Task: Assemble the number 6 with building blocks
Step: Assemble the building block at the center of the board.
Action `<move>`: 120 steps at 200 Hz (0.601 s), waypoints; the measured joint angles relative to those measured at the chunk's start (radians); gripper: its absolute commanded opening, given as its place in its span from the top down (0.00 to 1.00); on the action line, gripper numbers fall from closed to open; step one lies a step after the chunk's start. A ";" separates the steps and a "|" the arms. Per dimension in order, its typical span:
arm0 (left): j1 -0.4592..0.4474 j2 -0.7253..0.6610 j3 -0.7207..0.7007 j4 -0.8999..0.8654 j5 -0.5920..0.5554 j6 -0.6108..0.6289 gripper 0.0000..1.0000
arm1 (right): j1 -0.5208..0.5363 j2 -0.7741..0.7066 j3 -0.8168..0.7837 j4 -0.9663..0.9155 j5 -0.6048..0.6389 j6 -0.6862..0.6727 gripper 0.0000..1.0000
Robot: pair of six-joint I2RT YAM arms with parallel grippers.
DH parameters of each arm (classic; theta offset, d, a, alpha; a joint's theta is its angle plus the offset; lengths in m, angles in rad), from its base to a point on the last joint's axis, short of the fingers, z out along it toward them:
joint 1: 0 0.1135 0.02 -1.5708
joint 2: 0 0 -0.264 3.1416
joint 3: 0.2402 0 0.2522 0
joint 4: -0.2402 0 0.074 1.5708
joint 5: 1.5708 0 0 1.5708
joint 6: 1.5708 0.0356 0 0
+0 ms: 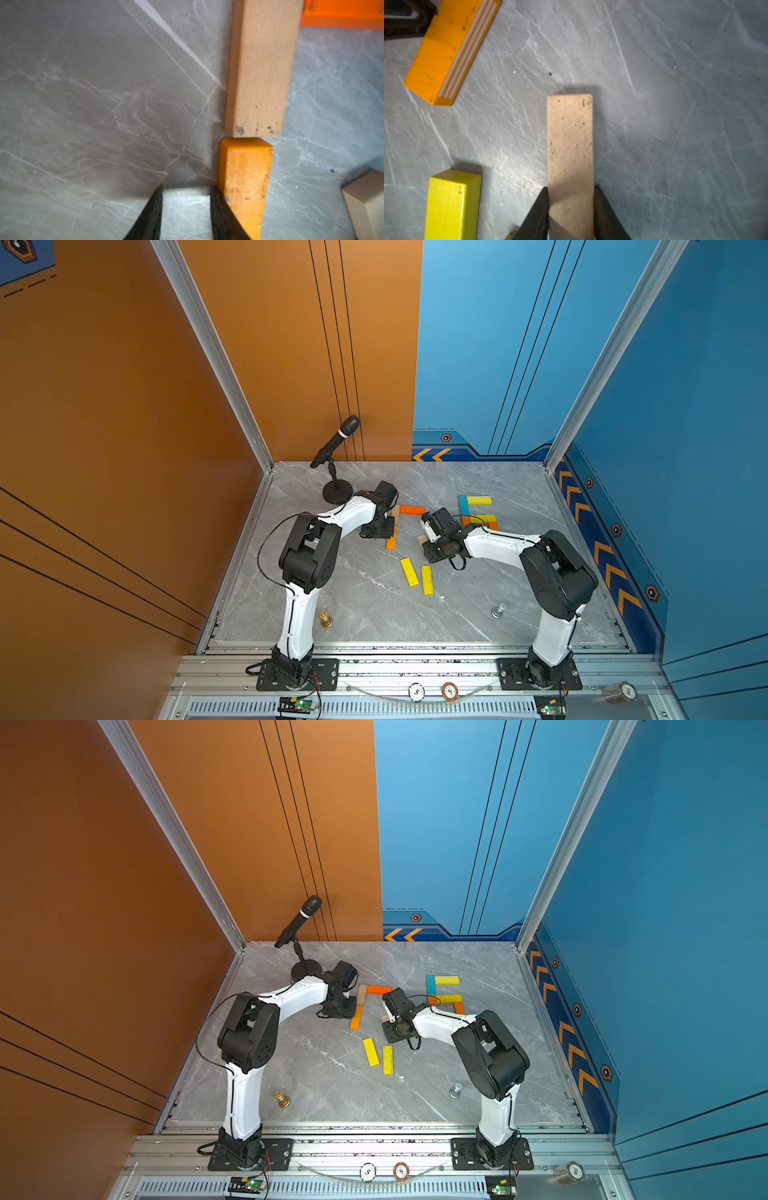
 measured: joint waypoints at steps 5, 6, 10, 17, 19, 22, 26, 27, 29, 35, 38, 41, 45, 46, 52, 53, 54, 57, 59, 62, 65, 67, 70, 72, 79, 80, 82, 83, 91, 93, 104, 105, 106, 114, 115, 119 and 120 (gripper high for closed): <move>0.000 0.000 0.000 0.000 0.000 0.000 0.61 | 0.000 0.000 0.000 0.000 0.000 0.000 0.66; 0.000 0.000 0.000 0.000 0.000 0.000 0.61 | 0.000 0.000 0.000 0.000 0.000 0.000 0.66; 0.000 0.000 0.000 0.000 0.000 0.000 0.61 | 0.000 0.000 0.000 0.000 0.000 -0.002 0.66; 0.000 0.000 0.000 0.000 0.000 0.000 0.61 | 0.000 0.000 0.000 0.000 -0.001 -0.002 0.66; 0.000 0.000 0.000 0.000 0.000 -0.001 0.61 | -0.001 0.000 0.000 0.000 -0.002 -0.002 0.66; 0.000 0.000 0.000 0.000 0.000 0.000 0.61 | -0.001 0.000 0.000 0.000 -0.002 -0.002 0.66; -0.001 0.000 0.000 0.000 0.000 -0.001 0.61 | -0.002 0.000 0.000 0.000 -0.003 -0.002 0.66; -0.001 0.000 0.000 0.000 0.000 -0.001 0.61 | -0.002 0.000 0.000 0.000 -0.003 -0.002 0.66; -0.001 0.000 0.000 0.000 0.000 -0.001 0.61 | -0.002 0.000 0.000 0.000 -0.003 -0.002 0.66; -0.001 0.000 0.000 0.000 0.000 -0.001 0.61 | -0.002 0.000 0.000 0.000 -0.003 -0.002 0.66; -0.002 0.000 0.000 0.000 0.000 -0.001 0.61 | -0.002 0.000 0.000 0.000 -0.003 -0.002 0.66; -0.002 0.000 0.000 0.000 0.000 -0.001 0.61 | -0.002 0.000 0.000 0.000 -0.003 -0.002 0.66; -0.002 0.000 0.000 0.000 0.000 -0.001 0.61 | -0.002 0.000 0.000 0.000 -0.003 -0.002 0.66; -0.002 0.000 0.000 0.000 0.000 -0.001 0.61 | -0.002 0.000 0.000 0.000 -0.003 -0.002 0.66; -0.002 0.000 0.000 0.000 0.000 -0.001 0.61 | -0.002 0.000 0.000 0.000 -0.003 -0.002 0.66; -0.002 0.000 0.000 0.000 0.000 -0.001 0.61 | -0.002 0.000 0.000 0.000 -0.003 -0.002 0.66; -0.002 0.000 0.000 0.000 0.000 -0.001 0.61 | -0.002 0.000 0.000 0.000 -0.003 -0.002 0.66; -0.003 0.000 0.000 0.000 0.000 -0.001 0.61 | -0.002 0.000 0.000 0.000 -0.003 -0.002 0.66; -0.003 0.000 0.001 0.000 0.000 -0.001 0.61 | -0.002 0.000 0.000 0.000 -0.003 -0.002 0.66; -0.003 0.000 0.001 0.000 0.000 -0.001 0.61 | -0.002 0.000 0.000 0.000 -0.003 -0.002 0.66; -0.003 0.000 0.001 0.000 0.000 -0.001 0.60 | -0.002 0.000 0.000 0.000 -0.003 -0.002 0.66; -0.003 0.000 0.001 0.000 0.000 -0.001 0.61 | -0.002 0.000 0.000 0.000 -0.003 -0.002 0.66; -0.003 0.000 0.001 0.000 0.000 -0.001 0.61 | -0.002 0.000 0.000 0.000 -0.003 -0.002 0.66; -0.003 0.000 0.001 0.000 0.000 -0.001 0.60 | -0.002 0.000 0.000 0.000 -0.003 -0.002 0.66; -0.003 0.000 0.001 0.000 0.000 -0.001 0.60 | -0.002 0.000 0.000 0.000 -0.003 -0.002 0.66; -0.003 0.000 0.001 0.000 0.000 -0.001 0.60 | -0.002 0.000 0.000 0.000 -0.003 -0.002 0.66; -0.003 0.000 0.001 0.000 0.000 -0.001 0.60 | -0.002 0.000 0.000 0.000 -0.003 -0.002 0.66; -0.003 0.000 0.001 0.000 0.000 -0.001 0.60 | -0.002 0.000 0.000 0.000 -0.003 -0.002 0.66; -0.003 0.000 0.001 0.000 0.000 -0.001 0.60 | -0.002 0.000 0.000 0.000 -0.003 -0.002 0.66; -0.003 0.000 0.001 0.000 0.000 -0.001 0.59 | -0.002 0.000 0.000 0.000 -0.003 -0.002 0.66; -0.003 0.000 0.001 0.000 0.000 -0.004 0.56 | -0.002 0.000 0.001 0.000 -0.003 -0.002 0.66; -0.003 0.000 0.001 0.000 0.000 -0.004 0.56 | -0.002 0.000 0.001 0.000 -0.003 -0.003 0.66; -0.003 0.000 0.001 0.000 0.000 -0.003 0.56 | -0.002 0.000 0.001 0.000 -0.003 -0.003 0.66; -0.003 0.000 0.001 0.000 0.001 -0.006 0.55 | -0.002 0.001 0.003 -0.002 -0.003 -0.003 0.66; -0.003 0.000 0.001 0.000 0.001 -0.006 0.54 | -0.002 0.001 0.003 -0.002 -0.003 -0.003 0.66; -0.003 0.000 0.001 0.000 0.000 -0.009 0.53 | -0.002 0.002 0.005 -0.003 -0.003 -0.006 0.66; -0.003 0.000 0.001 0.000 0.001 -0.008 0.53 | -0.002 0.003 0.006 -0.004 -0.003 -0.008 0.66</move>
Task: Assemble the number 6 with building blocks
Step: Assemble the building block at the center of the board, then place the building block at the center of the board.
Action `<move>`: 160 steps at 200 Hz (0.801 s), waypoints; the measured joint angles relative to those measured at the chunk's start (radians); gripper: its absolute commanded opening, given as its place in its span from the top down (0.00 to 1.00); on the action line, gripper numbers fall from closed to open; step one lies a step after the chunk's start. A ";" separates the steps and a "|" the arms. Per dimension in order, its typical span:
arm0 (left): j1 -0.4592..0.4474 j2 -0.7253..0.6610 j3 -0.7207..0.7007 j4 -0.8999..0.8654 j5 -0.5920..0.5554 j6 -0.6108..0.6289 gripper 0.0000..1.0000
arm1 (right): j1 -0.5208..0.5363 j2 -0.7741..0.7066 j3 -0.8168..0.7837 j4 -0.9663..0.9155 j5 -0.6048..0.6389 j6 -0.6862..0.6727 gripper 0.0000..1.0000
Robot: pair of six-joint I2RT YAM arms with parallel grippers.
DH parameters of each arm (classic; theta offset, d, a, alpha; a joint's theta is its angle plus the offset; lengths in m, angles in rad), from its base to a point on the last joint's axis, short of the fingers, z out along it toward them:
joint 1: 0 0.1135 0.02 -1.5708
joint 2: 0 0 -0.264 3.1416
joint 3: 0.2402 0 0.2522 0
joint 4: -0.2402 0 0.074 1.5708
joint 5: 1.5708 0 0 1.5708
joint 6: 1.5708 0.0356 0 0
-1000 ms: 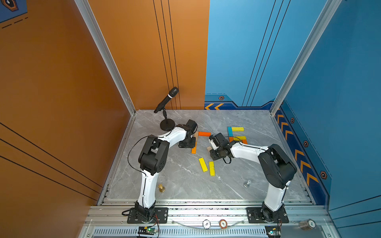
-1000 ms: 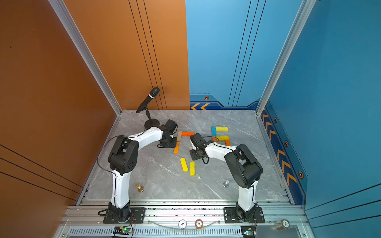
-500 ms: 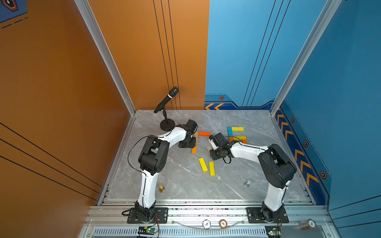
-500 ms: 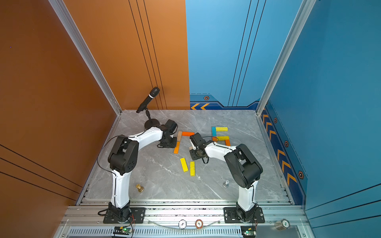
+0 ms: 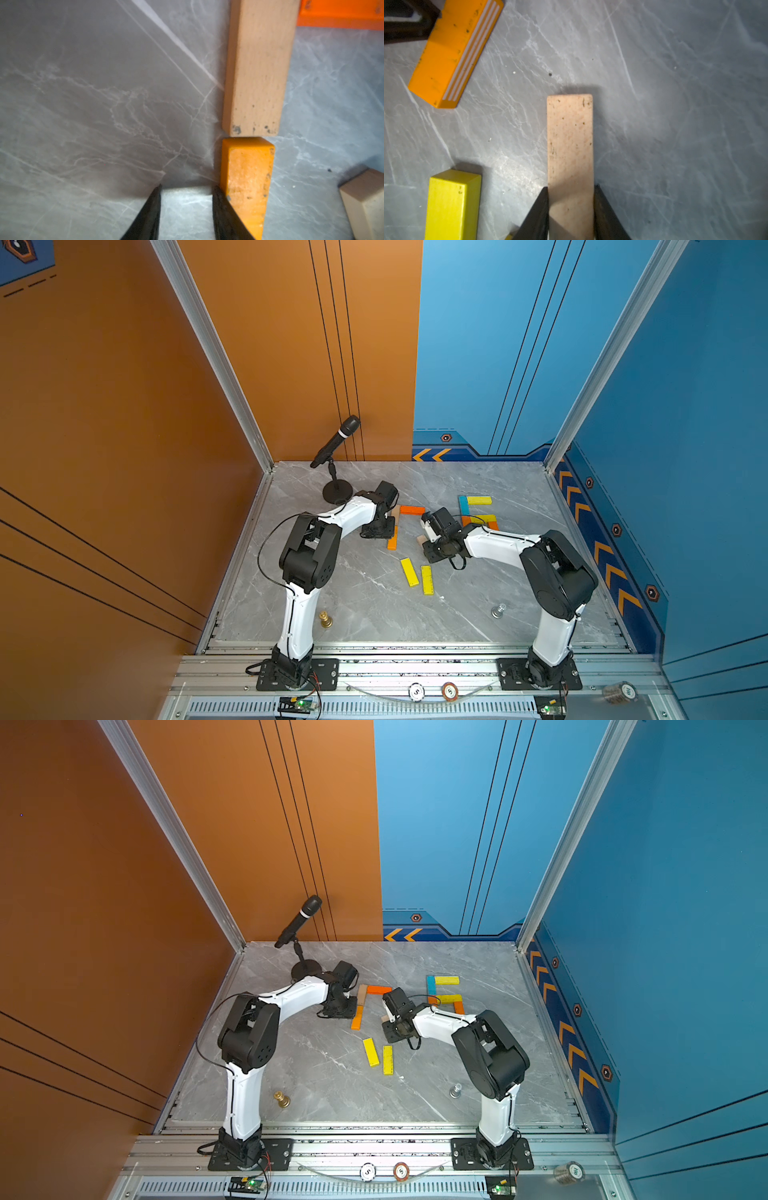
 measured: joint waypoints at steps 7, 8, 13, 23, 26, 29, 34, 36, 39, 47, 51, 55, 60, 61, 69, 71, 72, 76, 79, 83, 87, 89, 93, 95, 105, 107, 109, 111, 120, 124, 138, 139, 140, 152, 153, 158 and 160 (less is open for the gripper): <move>0.003 0.000 0.000 0.000 0.000 -0.003 0.51 | 0.000 0.004 0.007 -0.007 0.000 -0.003 0.66; 0.003 0.000 0.000 0.000 0.000 -0.003 0.51 | 0.000 0.005 0.008 -0.007 0.000 -0.004 0.66; 0.005 -0.001 0.000 0.000 0.001 -0.005 0.50 | 0.000 0.008 0.014 -0.009 0.000 -0.009 0.66; 0.010 -0.004 0.000 -0.004 0.007 -0.011 0.48 | 0.000 0.016 0.028 -0.021 0.000 -0.021 0.66; 0.012 -0.005 0.000 -0.005 0.008 -0.012 0.48 | 0.000 0.018 0.033 -0.023 0.000 -0.023 0.66; 0.013 -0.008 -0.001 -0.007 0.010 -0.014 0.47 | 0.000 0.021 0.038 -0.027 0.000 -0.030 0.66; 0.017 -0.011 -0.002 -0.011 0.012 -0.015 0.47 | 0.000 0.025 0.047 -0.034 0.000 -0.038 0.66; 0.018 -0.013 -0.002 -0.011 0.014 -0.018 0.47 | 0.000 0.026 0.050 -0.035 0.000 -0.042 0.66; 0.021 -0.016 -0.002 -0.013 0.014 -0.019 0.46 | 0.000 0.027 0.054 -0.038 0.000 -0.046 0.66; 0.029 -0.025 -0.002 -0.019 0.018 -0.019 0.46 | 0.000 0.031 0.067 -0.046 0.000 -0.063 0.66; 0.033 -0.031 -0.003 -0.022 0.019 -0.020 0.45 | 0.000 0.033 0.074 -0.052 0.000 -0.072 0.66; 0.039 -0.039 -0.003 -0.027 0.020 -0.020 0.45 | 0.000 0.034 0.079 -0.058 0.000 -0.082 0.66; 0.045 -0.048 -0.005 -0.031 0.023 -0.019 0.45 | 0.000 0.035 0.089 -0.067 0.000 -0.097 0.66; 0.046 -0.050 -0.005 -0.031 0.023 -0.020 0.45 | 0.000 0.035 0.090 -0.068 0.001 -0.100 0.66; 0.058 -0.069 -0.011 -0.034 0.026 -0.020 0.45 | 0.000 0.039 0.106 -0.082 0.001 -0.119 0.66; 0.061 -0.075 -0.013 -0.035 0.027 -0.020 0.45 | 0.000 0.039 0.111 -0.086 0.001 -0.125 0.66; 0.062 -0.077 -0.014 -0.035 0.028 -0.019 0.45 | 0.000 0.039 0.113 -0.087 0.001 -0.127 0.66; 0.068 -0.089 -0.019 -0.037 0.030 -0.019 0.45 | 0.000 0.041 0.121 -0.091 0.001 -0.138 0.66; 0.072 -0.097 -0.023 -0.038 0.031 -0.019 0.45 | 0.000 0.043 0.127 -0.094 0.000 -0.146 0.66; 0.077 -0.108 -0.028 -0.040 0.034 -0.019 0.45 | 0.000 0.046 0.134 -0.097 0.000 -0.158 0.66; 0.082 -0.118 -0.032 -0.042 0.035 -0.019 0.45 | 0.000 0.048 0.141 -0.101 0.000 -0.170 0.66; 0.085 -0.123 -0.034 -0.044 0.036 -0.019 0.45 | 0.000 0.048 0.143 -0.102 0.000 -0.175 0.66; 0.090 -0.133 -0.038 -0.046 0.038 -0.019 0.45 | 0.000 0.050 0.148 -0.104 0.000 -0.184 0.66; 0.092 -0.137 -0.039 -0.048 0.038 -0.019 0.45 | 0.000 0.052 0.151 -0.106 -0.001 -0.192 0.66; 0.101 -0.153 -0.046 -0.055 0.042 -0.019 0.45 | 0.000 0.059 0.163 -0.116 -0.008 -0.218 0.66; 0.103 -0.156 -0.048 -0.056 0.043 -0.019 0.45 | 0.000 0.062 0.166 -0.118 -0.008 -0.226 0.66; 0.105 -0.159 -0.050 -0.056 0.045 -0.019 0.45 | 0.001 0.063 0.168 -0.121 -0.009 -0.230 0.66; 0.107 -0.161 -0.051 -0.058 0.045 -0.019 0.45 | 0.001 0.066 0.171 -0.123 -0.011 -0.235 0.66; 0.114 -0.171 -0.059 -0.063 0.048 -0.019 0.44 | 0.002 0.079 0.183 -0.134 -0.016 -0.261 0.66; 0.115 -0.174 -0.064 -0.063 0.051 -0.019 0.44 | 0.002 0.084 0.187 -0.139 -0.018 -0.272 0.67; 0.118 -0.180 -0.079 -0.068 0.058 -0.018 0.44 | 0.002 0.108 0.203 -0.156 -0.023 -0.314 0.68; 0.119 -0.181 -0.080 -0.068 0.060 -0.019 0.44 | 0.002 0.110 0.204 -0.158 -0.023 -0.320 0.68; 0.119 -0.181 -0.080 -0.068 0.061 -0.018 0.44 | 0.002 0.112 0.205 -0.159 -0.023 -0.323 0.68; 0.119 -0.182 -0.091 -0.071 0.067 -0.018 0.44 | 0.002 0.125 0.214 -0.171 -0.028 -0.358 0.69; 0.119 -0.182 -0.092 -0.072 0.068 -0.018 0.44 | 0.002 0.126 0.217 -0.173 -0.030 -0.363 0.69; 0.119 -0.182 -0.096 -0.074 0.070 -0.018 0.44 | 0.001 0.128 0.225 -0.180 -0.032 -0.375 0.69; 0.119 -0.182 -0.097 -0.075 0.071 -0.018 0.44 | 0.000 0.130 0.229 -0.183 -0.035 -0.385 0.69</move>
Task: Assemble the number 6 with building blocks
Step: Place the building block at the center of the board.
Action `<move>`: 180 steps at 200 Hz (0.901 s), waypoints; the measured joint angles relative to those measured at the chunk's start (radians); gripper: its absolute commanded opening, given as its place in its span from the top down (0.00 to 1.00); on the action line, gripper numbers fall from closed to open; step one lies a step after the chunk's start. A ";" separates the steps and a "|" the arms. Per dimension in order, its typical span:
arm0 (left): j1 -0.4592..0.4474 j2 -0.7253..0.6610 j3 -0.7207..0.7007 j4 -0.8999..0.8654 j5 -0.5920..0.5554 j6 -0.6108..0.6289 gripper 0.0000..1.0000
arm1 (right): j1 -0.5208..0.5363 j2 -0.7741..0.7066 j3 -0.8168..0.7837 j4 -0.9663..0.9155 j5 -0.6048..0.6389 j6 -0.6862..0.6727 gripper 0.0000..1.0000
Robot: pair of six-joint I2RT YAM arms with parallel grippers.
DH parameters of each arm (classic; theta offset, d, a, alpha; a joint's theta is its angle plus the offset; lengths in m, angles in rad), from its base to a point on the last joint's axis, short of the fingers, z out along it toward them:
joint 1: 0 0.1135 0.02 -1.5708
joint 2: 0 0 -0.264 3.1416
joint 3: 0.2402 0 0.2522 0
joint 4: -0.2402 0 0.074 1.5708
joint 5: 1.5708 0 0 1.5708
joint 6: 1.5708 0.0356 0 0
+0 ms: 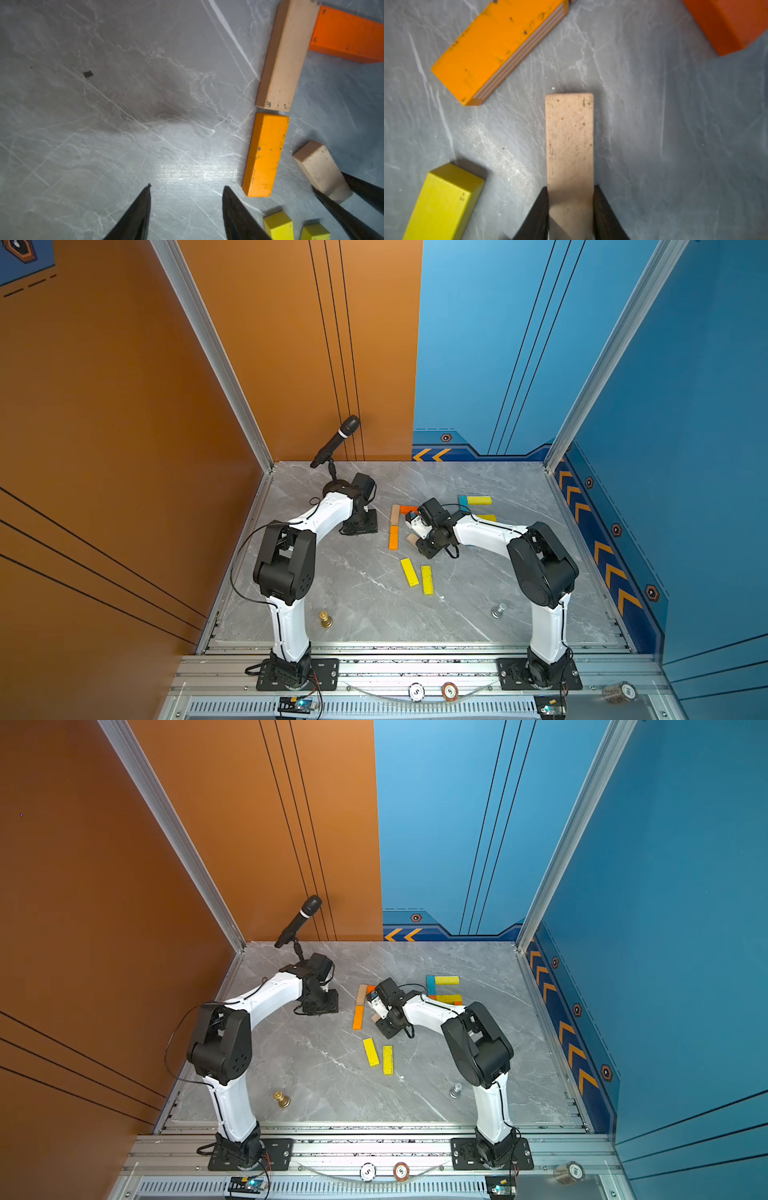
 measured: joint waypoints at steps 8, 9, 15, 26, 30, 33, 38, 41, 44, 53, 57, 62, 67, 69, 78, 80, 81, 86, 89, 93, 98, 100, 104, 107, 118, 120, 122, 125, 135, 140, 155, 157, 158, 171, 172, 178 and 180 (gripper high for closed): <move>0.000 0.000 -0.003 -0.005 0.005 0.000 0.44 | -0.003 0.006 0.014 -0.013 -0.011 -0.020 0.69; 0.000 0.000 -0.003 -0.005 0.006 0.000 0.44 | -0.004 0.008 0.018 -0.015 -0.014 -0.024 0.68; 0.000 0.000 -0.003 -0.007 0.010 0.000 0.44 | -0.006 0.014 0.030 -0.024 -0.020 -0.038 0.68; 0.000 0.000 -0.003 -0.008 0.018 0.000 0.44 | -0.013 0.031 0.060 -0.041 -0.037 -0.066 0.68; 0.000 0.000 -0.003 -0.008 0.019 0.000 0.44 | -0.016 0.037 0.070 -0.049 -0.041 -0.075 0.68; 0.000 0.000 -0.003 -0.008 0.020 0.001 0.44 | -0.018 0.043 0.079 -0.053 -0.042 -0.082 0.68; 0.000 0.000 -0.003 -0.008 0.023 0.001 0.44 | -0.021 0.053 0.094 -0.062 -0.047 -0.092 0.67; 0.000 0.000 -0.003 -0.008 0.024 0.001 0.44 | -0.023 0.058 0.101 -0.068 -0.048 -0.097 0.67; 0.000 0.000 -0.003 -0.008 0.024 0.002 0.44 | -0.024 0.064 0.110 -0.076 -0.051 -0.105 0.66; 0.000 0.000 -0.003 -0.008 0.026 0.004 0.44 | -0.029 0.084 0.138 -0.092 -0.059 -0.121 0.66; 0.000 0.000 -0.003 -0.008 0.026 0.004 0.44 | -0.030 0.092 0.149 -0.100 -0.061 -0.129 0.66; 0.000 0.000 -0.003 -0.008 0.027 0.005 0.44 | -0.031 0.102 0.161 -0.109 -0.064 -0.135 0.65; 0.000 0.000 -0.003 -0.008 0.027 0.007 0.44 | -0.032 0.109 0.173 -0.117 -0.066 -0.141 0.64; 0.000 0.000 -0.003 -0.008 0.027 0.007 0.44 | -0.032 0.113 0.179 -0.121 -0.066 -0.144 0.64; 0.000 0.000 -0.003 -0.008 0.027 0.008 0.44 | -0.033 0.124 0.198 -0.135 -0.066 -0.156 0.63; 0.000 0.000 -0.003 -0.008 0.027 0.008 0.44 | -0.033 0.128 0.203 -0.139 -0.066 -0.158 0.63; 0.000 0.000 -0.003 -0.008 0.027 0.008 0.44 | -0.033 0.129 0.204 -0.140 -0.066 -0.159 0.63; 0.000 0.000 -0.003 -0.008 0.027 0.008 0.44 | -0.033 0.135 0.214 -0.146 -0.066 -0.162 0.62; 0.000 0.000 -0.003 -0.008 0.027 0.008 0.44 | -0.033 0.138 0.220 -0.151 -0.065 -0.167 0.61; 0.000 0.000 -0.003 -0.008 0.027 0.008 0.44 | -0.033 0.142 0.226 -0.156 -0.063 -0.169 0.60; 0.000 0.000 -0.003 -0.008 0.028 0.009 0.44 | -0.033 0.147 0.237 -0.165 -0.063 -0.177 0.57; 0.000 0.000 -0.003 -0.008 0.028 0.009 0.44 | -0.033 0.149 0.239 -0.167 -0.063 -0.176 0.57; 0.000 0.000 -0.003 -0.008 0.030 0.010 0.44 | -0.033 0.153 0.247 -0.173 -0.061 -0.182 0.55; 0.000 0.000 -0.003 -0.008 0.031 0.011 0.44 | -0.033 0.158 0.255 -0.179 -0.060 -0.183 0.54; 0.000 0.000 -0.003 -0.008 0.031 0.011 0.43 | -0.033 0.169 0.275 -0.190 -0.057 -0.195 0.51; 0.000 0.000 -0.003 -0.008 0.031 0.011 0.43 | -0.033 0.169 0.276 -0.190 -0.057 -0.194 0.51; 0.000 0.000 -0.003 -0.008 0.031 0.011 0.43 | -0.033 0.171 0.279 -0.192 -0.057 -0.196 0.50; 0.000 0.000 -0.003 -0.008 0.031 0.011 0.43 | -0.033 0.173 0.282 -0.195 -0.056 -0.199 0.50; 0.000 0.000 -0.003 -0.008 0.031 0.011 0.43 | -0.035 0.177 0.290 -0.200 -0.054 -0.203 0.49; 0.000 0.000 -0.003 -0.008 0.032 0.011 0.43 | -0.035 0.177 0.290 -0.202 -0.053 -0.205 0.48; 0.000 0.000 -0.004 -0.008 0.031 0.011 0.43 | -0.037 0.177 0.291 -0.209 -0.051 -0.206 0.47; 0.000 0.000 -0.004 -0.008 0.031 0.011 0.43 | -0.037 0.177 0.291 -0.209 -0.051 -0.206 0.47; 0.000 0.000 -0.004 -0.008 0.031 0.011 0.43 | -0.037 0.177 0.291 -0.209 -0.051 -0.206 0.47; -0.003 0.000 -0.008 -0.007 0.030 0.011 0.43 | -0.038 0.177 0.291 -0.209 -0.051 -0.202 0.46; -0.004 0.000 -0.009 -0.008 0.030 0.011 0.43 | -0.038 0.177 0.291 -0.209 -0.052 -0.202 0.46; -0.005 0.000 -0.012 -0.008 0.030 0.011 0.43 | -0.039 0.177 0.291 -0.209 -0.052 -0.197 0.46; -0.006 0.000 -0.013 -0.008 0.030 0.011 0.43 | -0.039 0.176 0.290 -0.208 -0.052 -0.195 0.46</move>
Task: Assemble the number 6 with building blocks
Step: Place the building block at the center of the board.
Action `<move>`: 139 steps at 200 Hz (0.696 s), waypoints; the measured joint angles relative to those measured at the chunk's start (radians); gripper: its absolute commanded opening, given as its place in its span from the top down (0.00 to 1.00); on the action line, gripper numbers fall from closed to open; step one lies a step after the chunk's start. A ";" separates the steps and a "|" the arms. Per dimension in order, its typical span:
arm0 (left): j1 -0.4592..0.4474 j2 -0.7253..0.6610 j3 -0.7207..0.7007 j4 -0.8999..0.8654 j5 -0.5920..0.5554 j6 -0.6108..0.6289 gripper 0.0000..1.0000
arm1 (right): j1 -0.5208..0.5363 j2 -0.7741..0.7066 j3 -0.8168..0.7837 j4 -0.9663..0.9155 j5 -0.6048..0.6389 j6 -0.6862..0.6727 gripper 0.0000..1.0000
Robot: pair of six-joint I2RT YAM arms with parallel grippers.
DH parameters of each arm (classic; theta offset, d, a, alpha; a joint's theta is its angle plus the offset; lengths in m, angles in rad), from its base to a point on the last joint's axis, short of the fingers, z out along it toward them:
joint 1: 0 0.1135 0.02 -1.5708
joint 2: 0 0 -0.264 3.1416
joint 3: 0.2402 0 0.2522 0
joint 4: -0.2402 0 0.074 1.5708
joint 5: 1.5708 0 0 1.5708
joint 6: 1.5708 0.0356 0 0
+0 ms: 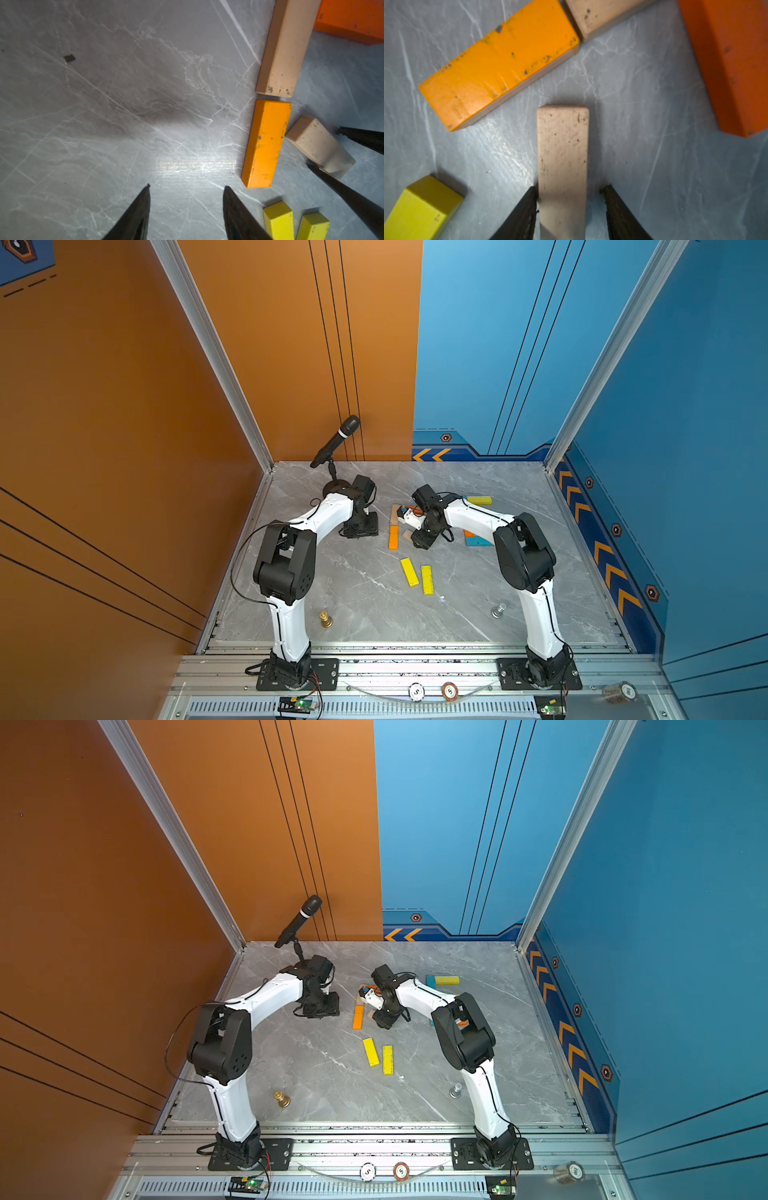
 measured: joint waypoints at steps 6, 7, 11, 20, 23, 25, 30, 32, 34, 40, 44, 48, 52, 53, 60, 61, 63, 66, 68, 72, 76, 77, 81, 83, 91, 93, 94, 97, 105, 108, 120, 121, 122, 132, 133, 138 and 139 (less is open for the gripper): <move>-0.003 0.000 -0.005 0.000 0.000 0.000 0.43 | -0.001 -0.003 -0.006 0.006 0.000 0.012 0.46; -0.004 0.000 -0.006 0.000 0.000 0.000 0.43 | -0.001 -0.004 -0.007 0.006 0.000 0.014 0.45; -0.006 0.000 -0.010 0.000 0.000 0.000 0.43 | -0.001 -0.008 -0.015 0.013 0.000 0.020 0.45; -0.012 0.000 -0.017 0.000 0.000 0.000 0.43 | -0.003 -0.023 -0.042 0.033 0.001 0.049 0.45; -0.013 0.000 -0.019 0.000 0.000 0.000 0.43 | -0.004 -0.027 -0.050 0.039 0.001 0.057 0.45; -0.015 0.000 -0.021 0.000 0.000 0.000 0.43 | -0.004 -0.032 -0.057 0.045 0.001 0.064 0.45; -0.019 0.000 -0.024 0.000 -0.001 0.000 0.43 | -0.005 -0.043 -0.074 0.056 0.003 0.085 0.45; -0.019 -0.001 -0.025 -0.001 -0.001 0.000 0.43 | -0.005 -0.048 -0.082 0.060 0.004 0.092 0.45; -0.020 -0.001 -0.026 -0.001 0.000 0.000 0.42 | -0.005 -0.055 -0.090 0.065 0.007 0.103 0.45; -0.024 -0.001 -0.029 -0.002 -0.001 0.000 0.42 | -0.005 -0.068 -0.109 0.078 0.013 0.126 0.45; -0.026 -0.002 -0.030 -0.003 0.000 0.000 0.41 | -0.005 -0.081 -0.127 0.093 0.019 0.147 0.45; -0.027 -0.002 -0.030 -0.003 0.000 0.000 0.41 | -0.005 -0.093 -0.143 0.103 0.023 0.165 0.45; -0.031 -0.004 -0.030 -0.004 0.000 0.000 0.40 | -0.005 -0.106 -0.159 0.115 0.026 0.182 0.45; -0.031 -0.004 -0.030 -0.004 0.000 0.000 0.40 | -0.005 -0.111 -0.165 0.121 0.027 0.190 0.45; -0.032 -0.008 -0.030 -0.004 0.000 0.001 0.39 | -0.005 -0.135 -0.192 0.143 0.036 0.222 0.45; -0.033 -0.010 -0.030 -0.004 0.000 0.002 0.38 | -0.005 -0.138 -0.195 0.145 0.037 0.226 0.45; -0.034 -0.012 -0.030 -0.004 0.000 0.002 0.38 | -0.005 -0.146 -0.205 0.156 0.040 0.235 0.45; -0.035 -0.014 -0.030 -0.005 0.000 0.003 0.37 | -0.005 -0.157 -0.217 0.164 0.043 0.249 0.44; -0.036 -0.016 -0.030 -0.006 0.000 0.005 0.37 | -0.005 -0.163 -0.223 0.170 0.045 0.257 0.45; -0.038 -0.021 -0.030 -0.008 0.000 0.005 0.36 | -0.005 -0.179 -0.241 0.185 0.047 0.276 0.45; -0.039 -0.027 -0.030 -0.010 0.000 0.008 0.35 | -0.004 -0.194 -0.255 0.198 0.050 0.293 0.45; -0.039 -0.028 -0.030 -0.011 0.000 0.007 0.35 | -0.004 -0.196 -0.258 0.200 0.050 0.296 0.45; -0.039 -0.034 -0.030 -0.015 -0.001 0.014 0.33 | -0.004 -0.213 -0.274 0.214 0.055 0.314 0.45; -0.040 -0.038 -0.030 -0.018 0.000 0.013 0.33 | -0.003 -0.219 -0.278 0.219 0.055 0.320 0.45; -0.041 -0.053 -0.029 -0.028 -0.001 0.017 0.29 | -0.002 -0.246 -0.303 0.240 0.066 0.351 0.45; -0.041 -0.057 -0.028 -0.031 -0.001 0.022 0.28 | -0.001 -0.251 -0.307 0.242 0.067 0.356 0.45; -0.041 -0.058 -0.028 -0.032 -0.001 0.025 0.27 | 0.000 -0.255 -0.311 0.247 0.070 0.361 0.46; -0.042 -0.064 -0.027 -0.038 -0.002 0.024 0.26 | 0.001 -0.264 -0.319 0.254 0.074 0.372 0.46; -0.043 -0.078 -0.022 -0.052 -0.004 0.032 0.22 | 0.004 -0.283 -0.336 0.267 0.082 0.398 0.47; -0.043 -0.084 -0.019 -0.057 -0.005 0.043 0.20 | 0.006 -0.289 -0.342 0.273 0.086 0.407 0.47; -0.047 -0.108 -0.013 -0.068 -0.008 0.055 0.18 | 0.016 -0.309 -0.364 0.287 0.100 0.444 0.48; -0.048 -0.111 -0.012 -0.069 -0.009 0.060 0.17 | 0.016 -0.309 -0.365 0.288 0.100 0.446 0.49; -0.048 -0.112 -0.012 -0.070 -0.008 0.060 0.17 | 0.017 -0.310 -0.367 0.290 0.100 0.448 0.49; -0.052 -0.132 -0.010 -0.078 -0.008 0.068 0.17 | 0.024 -0.317 -0.381 0.298 0.104 0.472 0.52; -0.053 -0.135 -0.010 -0.079 -0.008 0.069 0.17 | 0.025 -0.317 -0.383 0.299 0.105 0.476 0.53; -0.055 -0.143 -0.009 -0.082 -0.008 0.073 0.17 | 0.029 -0.318 -0.390 0.302 0.107 0.487 0.54; -0.056 -0.144 -0.009 -0.083 -0.008 0.073 0.17 | 0.029 -0.317 -0.391 0.303 0.108 0.491 0.54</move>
